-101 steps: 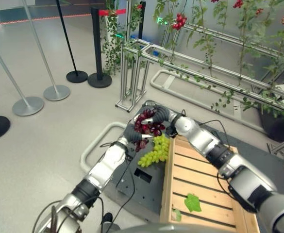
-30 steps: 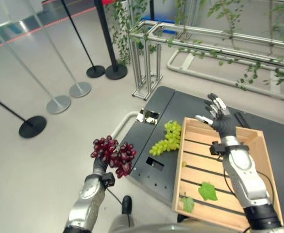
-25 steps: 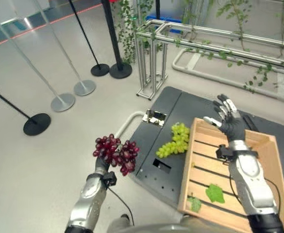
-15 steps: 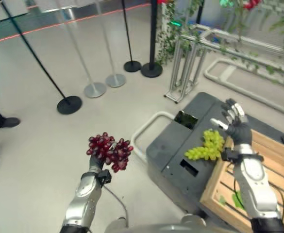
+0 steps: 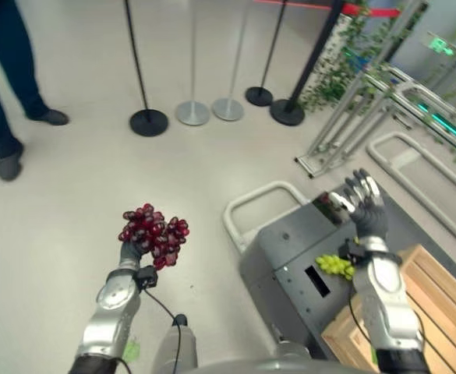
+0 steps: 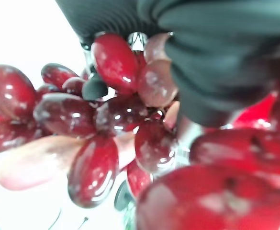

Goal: Pick up the fruits from the basket on one side to the basket on the other side

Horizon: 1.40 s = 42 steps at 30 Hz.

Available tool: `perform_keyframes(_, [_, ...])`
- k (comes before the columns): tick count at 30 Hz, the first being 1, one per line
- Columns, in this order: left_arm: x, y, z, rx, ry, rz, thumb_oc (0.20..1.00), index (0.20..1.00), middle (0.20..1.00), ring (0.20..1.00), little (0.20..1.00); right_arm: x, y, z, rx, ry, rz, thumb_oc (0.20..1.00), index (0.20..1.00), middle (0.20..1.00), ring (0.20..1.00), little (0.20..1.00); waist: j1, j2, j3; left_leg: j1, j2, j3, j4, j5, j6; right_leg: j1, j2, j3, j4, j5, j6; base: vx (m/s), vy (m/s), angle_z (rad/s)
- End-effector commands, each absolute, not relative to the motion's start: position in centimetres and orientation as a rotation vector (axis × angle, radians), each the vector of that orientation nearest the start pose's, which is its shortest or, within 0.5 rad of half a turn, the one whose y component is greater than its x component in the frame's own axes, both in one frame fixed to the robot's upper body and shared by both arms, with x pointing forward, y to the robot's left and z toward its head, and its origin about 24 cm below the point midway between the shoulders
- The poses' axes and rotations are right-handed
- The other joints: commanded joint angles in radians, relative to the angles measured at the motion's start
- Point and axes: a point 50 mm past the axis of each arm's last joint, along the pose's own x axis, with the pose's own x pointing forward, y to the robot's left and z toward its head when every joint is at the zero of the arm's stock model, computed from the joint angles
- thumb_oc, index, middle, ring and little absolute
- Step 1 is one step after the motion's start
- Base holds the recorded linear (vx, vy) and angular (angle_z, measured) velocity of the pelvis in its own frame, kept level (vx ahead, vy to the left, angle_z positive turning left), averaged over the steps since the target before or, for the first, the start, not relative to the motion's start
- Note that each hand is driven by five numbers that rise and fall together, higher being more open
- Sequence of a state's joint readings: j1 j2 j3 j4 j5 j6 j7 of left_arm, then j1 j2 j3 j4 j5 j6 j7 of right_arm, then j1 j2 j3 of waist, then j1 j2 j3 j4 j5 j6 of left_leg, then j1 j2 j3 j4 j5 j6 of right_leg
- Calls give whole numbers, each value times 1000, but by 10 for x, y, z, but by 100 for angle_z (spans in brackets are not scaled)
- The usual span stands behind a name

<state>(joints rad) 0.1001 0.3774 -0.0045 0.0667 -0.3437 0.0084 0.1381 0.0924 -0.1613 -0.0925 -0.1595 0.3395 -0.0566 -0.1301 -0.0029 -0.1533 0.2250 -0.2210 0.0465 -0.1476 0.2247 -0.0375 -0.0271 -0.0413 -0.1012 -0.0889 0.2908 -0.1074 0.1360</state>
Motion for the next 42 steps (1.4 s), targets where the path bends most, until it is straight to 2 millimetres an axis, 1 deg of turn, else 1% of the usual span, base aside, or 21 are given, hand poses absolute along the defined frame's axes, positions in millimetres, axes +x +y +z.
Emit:
perform_keyframes(1, [240,220,57,34,-36,100,200,200,200,200,200,243,-212,107,179,-332,-177,1000,1000,1000,1000,1000,-45,20,-85,165,-51,-34,-175,-76,49,-31,111,62,-106,-3,-24,57,141,28])
perform_keyframes(4, [240,216,53,23,-22,86,200,200,200,200,200,242,-213,107,182,-338,-183,1000,1000,1000,1000,1000,-64,12,-111,162,-97,-101,-190,-53,61,-51,230,228,-123,-38,-55,107,118,68])
perform_keyframes(7, [242,209,53,2,-26,64,200,200,200,200,200,241,-215,111,161,-348,-171,1000,1000,1000,1000,1000,-72,20,-107,153,-145,-158,-180,-24,65,-19,274,336,-115,-44,-90,20,118,79])
perform_keyframes(10, [238,209,51,-14,-28,79,200,200,200,200,200,242,-212,112,138,-343,-137,1000,1000,1000,1000,1000,-69,47,-107,161,-166,-178,-216,4,66,3,254,327,-155,-59,-100,-57,65,43])
perform_keyframes(11, [236,211,51,-54,-38,104,200,200,200,200,200,246,-208,115,116,-345,-105,1000,1000,1000,1000,1000,-55,74,-103,141,-177,-172,-210,14,65,14,241,341,-229,-42,-102,-83,43,11])
perform_keyframes(16, [227,214,50,-99,-37,121,200,200,200,200,200,247,-204,116,63,-335,-64,1000,1000,1000,1000,1000,-19,113,-108,114,-193,-188,-203,33,63,54,217,314,-315,-27,-121,-83,13,8])
perform_keyframes(18, [230,212,52,-143,-48,116,200,200,200,200,200,248,-207,116,17,-333,-70,1000,1000,1000,1000,1000,-21,127,-58,33,-182,-96,-94,19,25,57,169,228,-318,-47,-118,-187,85,53])
perform_keyframes(19, [230,212,53,-144,-50,116,200,200,200,200,200,248,-208,117,17,-335,-70,1000,1000,1000,1000,1000,-23,129,-58,26,-183,-98,-88,21,24,53,169,226,-318,-44,-118,-238,81,138])
perform_keyframes(20, [234,212,55,-145,-57,107,200,200,200,200,200,249,-211,114,-14,-319,-90,1000,1000,1000,1000,1000,-34,126,-46,24,-118,27,-49,-24,17,35,129,159,-304,-40,-102,-163,30,181])
perform_keyframes(24, [230,216,55,-147,-60,120,200,200,200,200,200,249,-208,105,-17,-275,-69,1000,1000,1000,1000,1000,-25,127,-58,60,-74,26,-61,-43,-1,51,82,87,-318,-29,-89,-78,57,104])
perform_keyframes(25, [229,220,55,-155,-64,139,200,200,200,200,200,249,-207,103,-15,-266,-65,1000,1000,1000,1000,1000,-19,125,-60,85,-13,50,-63,-38,-18,57,52,34,-314,-33,-82,-46,61,43])
perform_keyframes(26, [228,220,55,-155,-64,140,200,200,200,200,200,249,-207,103,-15,-265,-65,1000,1000,1000,1000,1000,-22,126,-60,87,-13,47,-64,-39,-20,59,53,31,-314,-34,-83,-59,124,66])
perform_keyframes(27, [228,223,56,-162,-70,156,200,200,200,200,200,249,-207,102,-13,-262,-63,1000,1000,1000,1000,1000,-14,127,-61,107,43,65,-64,-32,-39,67,31,-16,-310,-42,-79,-22,65,84])
perform_keyframes(30, [228,224,58,-170,-80,168,200,200,200,200,200,251,-206,102,-10,-264,-62,1000,1000,1000,1000,1000,-15,131,-55,125,72,77,-63,-31,-52,78,21,-50,-304,-47,-76,-39,115,91])
perform_keyframes(31, [232,221,62,-189,-96,165,200,200,200,200,200,254,-206,105,-22,-274,-63,1000,1000,1000,1000,1000,-7,143,-59,159,127,153,-55,-46,-78,108,-8,-153,-299,-56,-69,-36,139,84])
perform_keyframes(34, [236,218,65,-190,-108,149,200,200,200,200,200,254,-209,106,-27,-275,-78,1000,1000,1000,1000,1000,-5,141,-61,150,122,191,7,-70,-82,122,-35,-211,-297,-50,-66,-18,181,141])
perform_keyframes(35, [237,218,63,-191,-98,147,200,200,200,200,200,253,-206,105,-18,-274,-71,1000,1000,1000,1000,1000,-8,155,-81,191,133,276,-69,-85,-79,125,-44,-276,-280,-53,-52,2,283,176])
perform_keyframes(36, [237,216,65,-187,-103,130,200,200,200,200,200,252,-208,103,-25,-264,-78,1000,1000,1000,1000,1000,-5,159,-80,188,132,289,-92,-67,-80,129,-55,-298,-275,-44,-47,7,223,168])
perform_keyframes(40, [239,214,66,-156,-97,108,200,200,200,200,200,252,-208,99,-25,-245,-82,1000,1000,1000,1000,1000,17,155,-87,199,122,245,-203,-24,-81,136,-116,-373,-223,-10,-6,77,304,113])
perform_keyframes(41, [242,212,69,-132,-104,98,200,200,200,200,200,252,-208,99,-29,-243,-86,1000,1000,1000,1000,1000,30,148,-86,198,84,207,-220,-28,-56,130,-172,-386,-139,20,15,63,237,109])
perform_keyframes(42, [243,212,69,-131,-105,98,200,200,200,200,200,252,-208,99,-29,-243,-87,1000,1000,1000,1000,1000,27,145,-86,196,79,204,-219,-28,-54,127,-177,-388,-133,17,18,190,451,136])
